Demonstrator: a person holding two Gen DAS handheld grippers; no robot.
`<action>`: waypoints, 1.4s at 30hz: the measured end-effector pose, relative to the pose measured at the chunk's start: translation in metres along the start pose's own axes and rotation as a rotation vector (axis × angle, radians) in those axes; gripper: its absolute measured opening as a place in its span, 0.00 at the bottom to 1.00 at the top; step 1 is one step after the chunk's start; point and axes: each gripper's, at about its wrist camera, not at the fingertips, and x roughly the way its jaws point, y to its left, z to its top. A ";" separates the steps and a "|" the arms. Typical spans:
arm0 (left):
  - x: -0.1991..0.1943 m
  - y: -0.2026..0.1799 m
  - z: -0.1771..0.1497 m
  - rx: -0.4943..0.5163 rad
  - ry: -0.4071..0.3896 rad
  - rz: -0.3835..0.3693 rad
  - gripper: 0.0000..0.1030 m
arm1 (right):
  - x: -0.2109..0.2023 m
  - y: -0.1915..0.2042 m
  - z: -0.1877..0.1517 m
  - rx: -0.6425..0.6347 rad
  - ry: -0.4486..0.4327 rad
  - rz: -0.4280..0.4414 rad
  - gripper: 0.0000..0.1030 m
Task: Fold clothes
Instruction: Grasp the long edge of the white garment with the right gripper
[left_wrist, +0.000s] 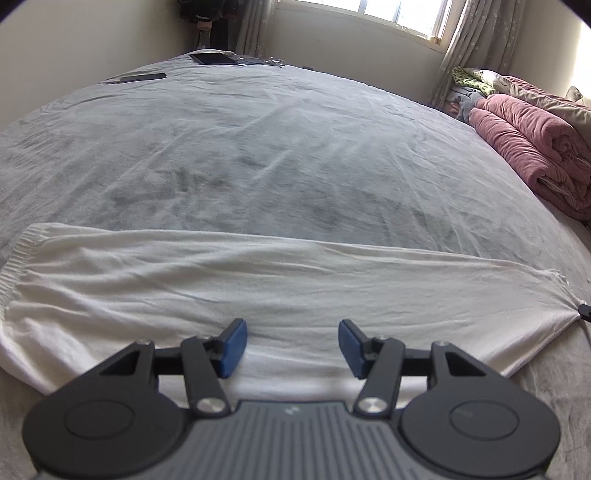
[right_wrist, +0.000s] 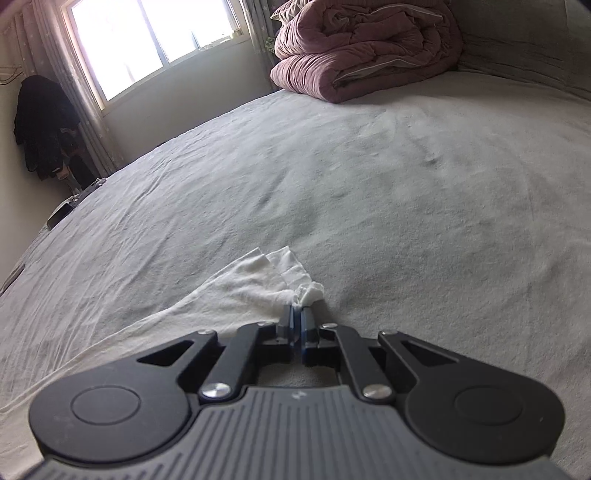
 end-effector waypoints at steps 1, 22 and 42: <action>0.001 0.000 0.000 0.001 0.001 0.001 0.55 | 0.000 -0.002 0.000 0.002 0.016 0.013 0.04; 0.006 -0.010 -0.001 0.076 0.036 0.060 0.59 | -0.006 0.016 0.017 -0.251 -0.069 -0.027 0.45; 0.011 -0.013 -0.002 0.098 0.041 0.059 0.64 | 0.058 0.041 0.041 -0.378 0.061 0.038 0.36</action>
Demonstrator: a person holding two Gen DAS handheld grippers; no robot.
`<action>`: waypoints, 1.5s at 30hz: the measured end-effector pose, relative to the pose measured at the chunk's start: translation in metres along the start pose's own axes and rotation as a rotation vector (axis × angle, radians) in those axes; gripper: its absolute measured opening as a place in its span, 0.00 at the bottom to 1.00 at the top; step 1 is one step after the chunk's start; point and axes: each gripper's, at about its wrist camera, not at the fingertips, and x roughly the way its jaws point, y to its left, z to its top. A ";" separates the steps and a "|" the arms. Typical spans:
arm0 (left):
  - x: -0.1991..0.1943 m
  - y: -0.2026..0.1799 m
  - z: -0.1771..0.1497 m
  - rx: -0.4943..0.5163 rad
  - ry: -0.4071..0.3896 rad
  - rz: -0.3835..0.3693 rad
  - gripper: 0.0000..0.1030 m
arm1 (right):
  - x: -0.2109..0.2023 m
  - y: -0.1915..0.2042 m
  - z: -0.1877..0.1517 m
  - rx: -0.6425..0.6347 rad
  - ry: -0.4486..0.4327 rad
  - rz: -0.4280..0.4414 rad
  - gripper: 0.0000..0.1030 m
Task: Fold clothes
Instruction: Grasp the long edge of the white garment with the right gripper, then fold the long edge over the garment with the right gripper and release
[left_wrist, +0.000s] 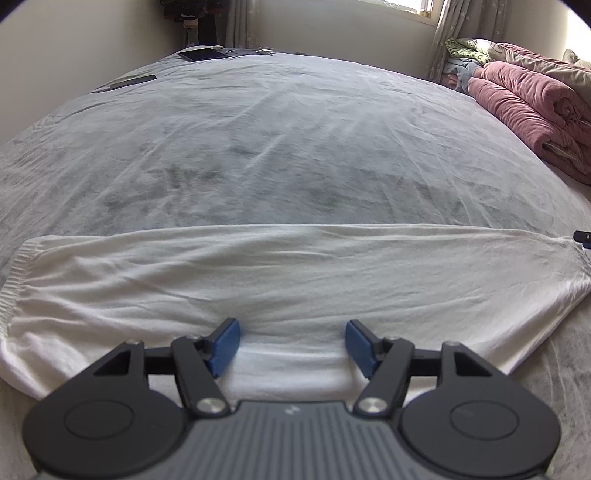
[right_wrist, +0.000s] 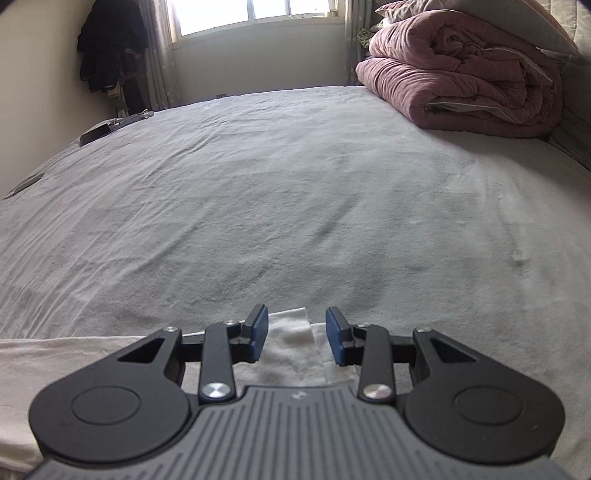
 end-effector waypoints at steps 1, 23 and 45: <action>0.000 0.000 0.000 0.001 0.000 0.000 0.64 | 0.004 0.001 -0.001 -0.014 0.011 -0.023 0.36; -0.006 0.002 0.003 -0.029 -0.024 -0.038 0.64 | -0.008 0.010 -0.010 -0.138 -0.086 -0.039 0.03; -0.012 -0.007 0.004 0.031 -0.068 -0.058 0.64 | 0.011 0.020 -0.017 -0.212 -0.058 -0.223 0.03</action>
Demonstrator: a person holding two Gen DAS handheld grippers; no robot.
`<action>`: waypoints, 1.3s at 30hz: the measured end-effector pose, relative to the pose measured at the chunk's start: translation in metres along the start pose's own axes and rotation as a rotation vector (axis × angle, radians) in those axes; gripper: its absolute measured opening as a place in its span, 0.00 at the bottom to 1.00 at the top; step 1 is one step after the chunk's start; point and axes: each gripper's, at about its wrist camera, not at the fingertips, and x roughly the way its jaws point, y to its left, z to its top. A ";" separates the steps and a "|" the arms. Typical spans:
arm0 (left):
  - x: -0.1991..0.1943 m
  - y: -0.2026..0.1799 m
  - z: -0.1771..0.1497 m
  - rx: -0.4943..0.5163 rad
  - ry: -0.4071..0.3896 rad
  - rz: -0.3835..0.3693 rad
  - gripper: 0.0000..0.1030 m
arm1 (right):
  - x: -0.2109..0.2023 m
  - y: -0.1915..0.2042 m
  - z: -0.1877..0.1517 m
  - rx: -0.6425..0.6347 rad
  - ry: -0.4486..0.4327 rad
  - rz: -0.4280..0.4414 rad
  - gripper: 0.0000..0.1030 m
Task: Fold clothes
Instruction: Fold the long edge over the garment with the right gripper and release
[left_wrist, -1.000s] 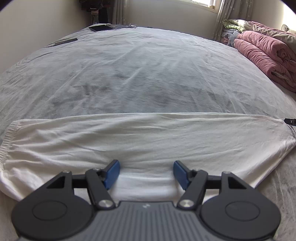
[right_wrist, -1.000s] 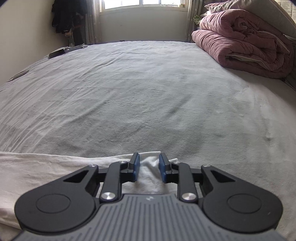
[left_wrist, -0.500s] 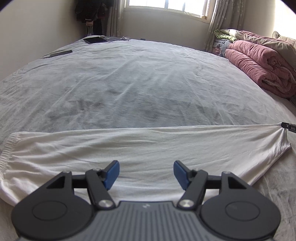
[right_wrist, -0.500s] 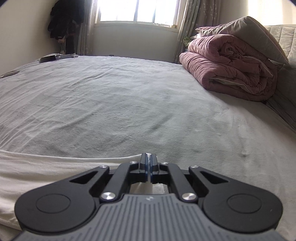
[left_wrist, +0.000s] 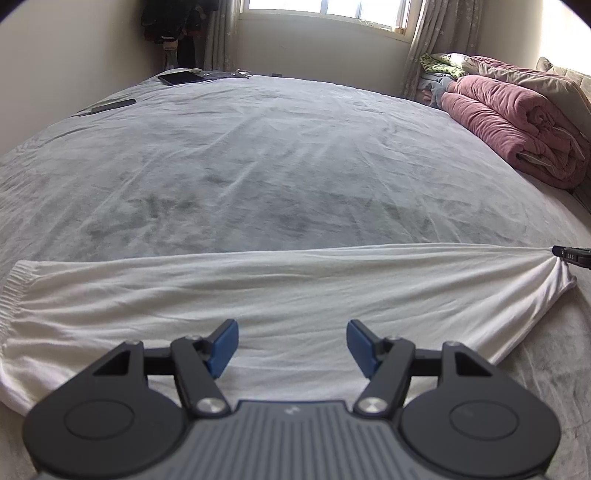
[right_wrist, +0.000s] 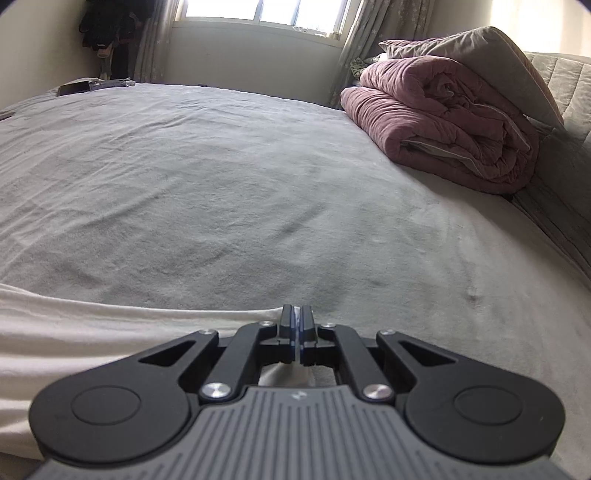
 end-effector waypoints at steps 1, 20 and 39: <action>0.001 0.001 0.000 -0.005 0.004 0.005 0.64 | 0.000 0.000 0.001 0.004 0.001 0.010 0.04; 0.006 0.016 0.004 -0.072 0.030 0.026 0.64 | -0.061 -0.048 -0.034 0.322 0.041 0.268 0.28; 0.007 0.020 0.004 -0.092 0.044 0.022 0.64 | -0.053 -0.026 -0.043 0.164 0.060 0.053 0.02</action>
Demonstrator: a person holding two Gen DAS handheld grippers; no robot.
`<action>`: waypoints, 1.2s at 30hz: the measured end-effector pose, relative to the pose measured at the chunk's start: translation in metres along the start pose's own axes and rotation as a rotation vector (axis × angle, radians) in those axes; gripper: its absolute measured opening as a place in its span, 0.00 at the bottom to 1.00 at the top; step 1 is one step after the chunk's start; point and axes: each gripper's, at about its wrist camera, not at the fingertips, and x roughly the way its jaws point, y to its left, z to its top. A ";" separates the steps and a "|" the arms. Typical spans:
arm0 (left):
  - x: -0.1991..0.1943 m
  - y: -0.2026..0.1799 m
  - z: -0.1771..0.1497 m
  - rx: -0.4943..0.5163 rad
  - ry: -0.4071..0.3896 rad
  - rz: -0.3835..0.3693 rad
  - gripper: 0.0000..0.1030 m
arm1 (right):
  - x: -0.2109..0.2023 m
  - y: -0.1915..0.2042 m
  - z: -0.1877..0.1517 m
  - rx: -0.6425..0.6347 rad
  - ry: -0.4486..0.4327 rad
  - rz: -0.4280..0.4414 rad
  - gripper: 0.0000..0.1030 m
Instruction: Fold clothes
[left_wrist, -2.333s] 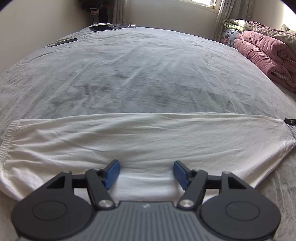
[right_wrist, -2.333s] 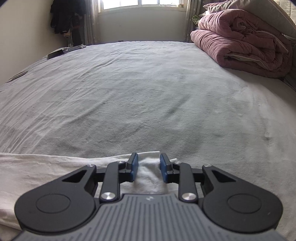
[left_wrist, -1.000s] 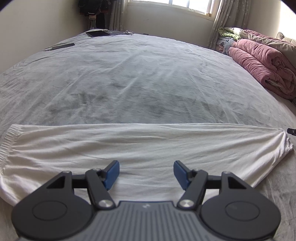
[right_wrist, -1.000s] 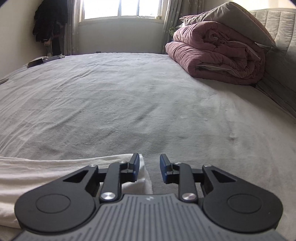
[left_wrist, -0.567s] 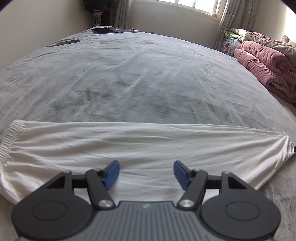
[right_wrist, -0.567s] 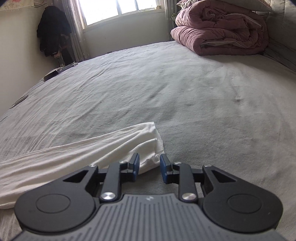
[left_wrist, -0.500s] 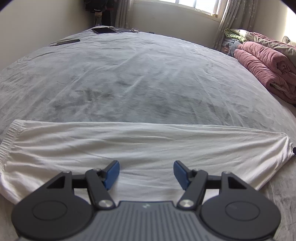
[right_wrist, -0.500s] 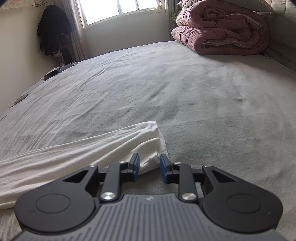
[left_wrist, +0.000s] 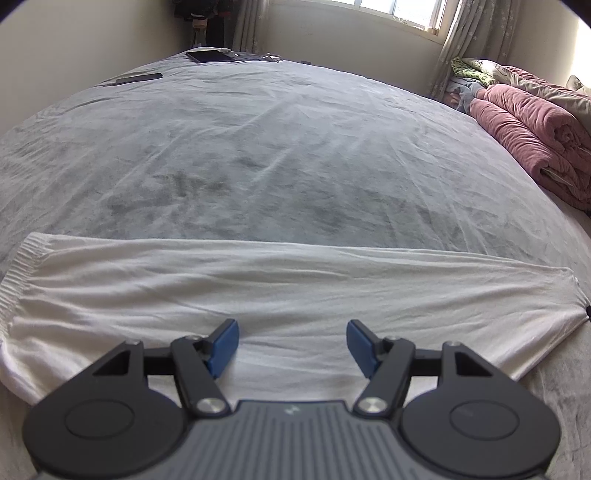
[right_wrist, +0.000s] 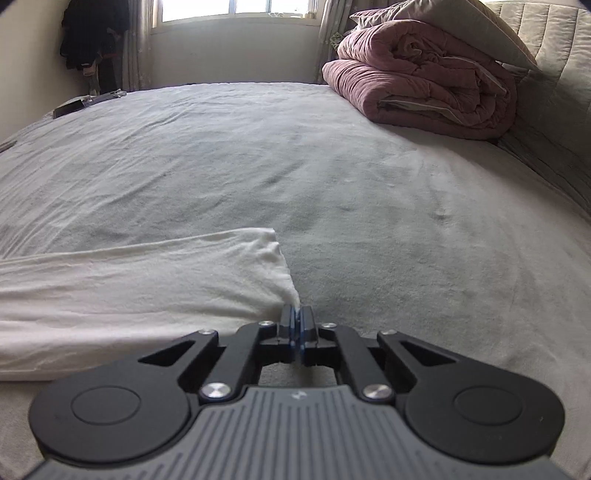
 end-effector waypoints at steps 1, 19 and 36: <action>0.000 0.000 0.000 0.000 0.002 0.000 0.64 | 0.000 0.001 0.000 0.000 -0.003 -0.003 0.02; -0.008 0.006 0.003 -0.035 -0.018 -0.011 0.64 | -0.030 0.039 0.007 -0.023 -0.069 0.046 0.16; -0.003 -0.004 -0.004 0.041 0.043 -0.036 0.67 | -0.067 0.102 -0.024 -0.040 -0.065 0.152 0.33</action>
